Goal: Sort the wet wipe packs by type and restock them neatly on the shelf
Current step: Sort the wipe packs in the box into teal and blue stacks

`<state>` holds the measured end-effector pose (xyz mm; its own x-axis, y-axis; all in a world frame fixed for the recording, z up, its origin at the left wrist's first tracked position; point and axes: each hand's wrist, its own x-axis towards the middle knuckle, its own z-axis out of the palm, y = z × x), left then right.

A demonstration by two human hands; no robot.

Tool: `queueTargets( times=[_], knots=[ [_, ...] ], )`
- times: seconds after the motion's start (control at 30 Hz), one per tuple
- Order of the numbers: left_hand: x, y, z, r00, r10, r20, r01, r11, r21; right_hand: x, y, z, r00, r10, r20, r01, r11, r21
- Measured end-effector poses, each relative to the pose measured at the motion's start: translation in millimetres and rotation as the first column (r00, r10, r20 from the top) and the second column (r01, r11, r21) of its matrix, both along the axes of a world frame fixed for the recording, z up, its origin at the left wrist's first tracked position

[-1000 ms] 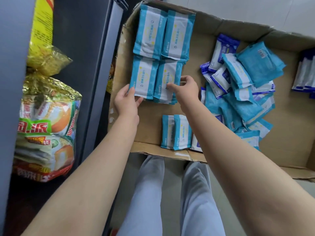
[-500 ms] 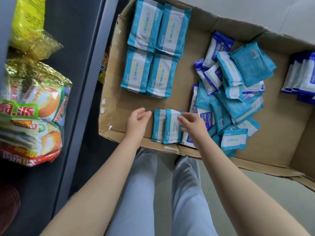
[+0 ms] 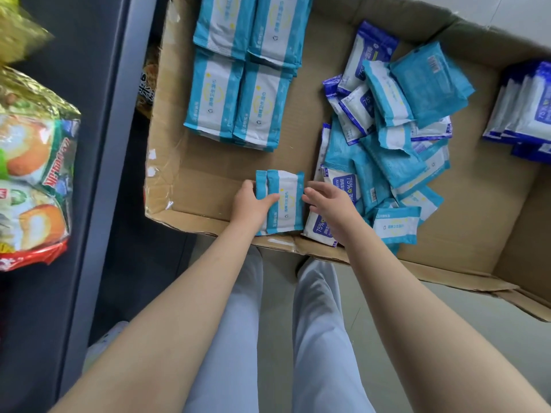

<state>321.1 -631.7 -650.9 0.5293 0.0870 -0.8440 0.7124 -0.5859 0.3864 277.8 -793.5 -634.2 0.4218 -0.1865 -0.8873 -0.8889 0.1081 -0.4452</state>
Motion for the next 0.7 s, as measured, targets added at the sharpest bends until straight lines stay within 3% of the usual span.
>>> queueTargets(
  times=[0.27,0.4,0.57,0.7],
  knots=[
    [18,24,34,0.969,0.232,-0.084,-0.247,0.919,-0.308,13,11,11,0.995,0.085,0.051,-0.088,0.993,0.078],
    [34,34,49,0.94,0.334,-0.067,-0.331,0.851,-0.407,27,15,20,0.985,-0.077,0.155,0.069,0.996,0.057],
    [77,59,63,0.886,0.458,0.071,-0.359,0.776,-0.519,57,12,26,0.92,-0.337,0.2,0.327,0.942,0.078],
    [127,66,62,0.897,0.34,0.282,-0.212,0.891,-0.401,89,18,21,0.924,-0.306,0.23,0.303,0.952,0.047]
  ],
)
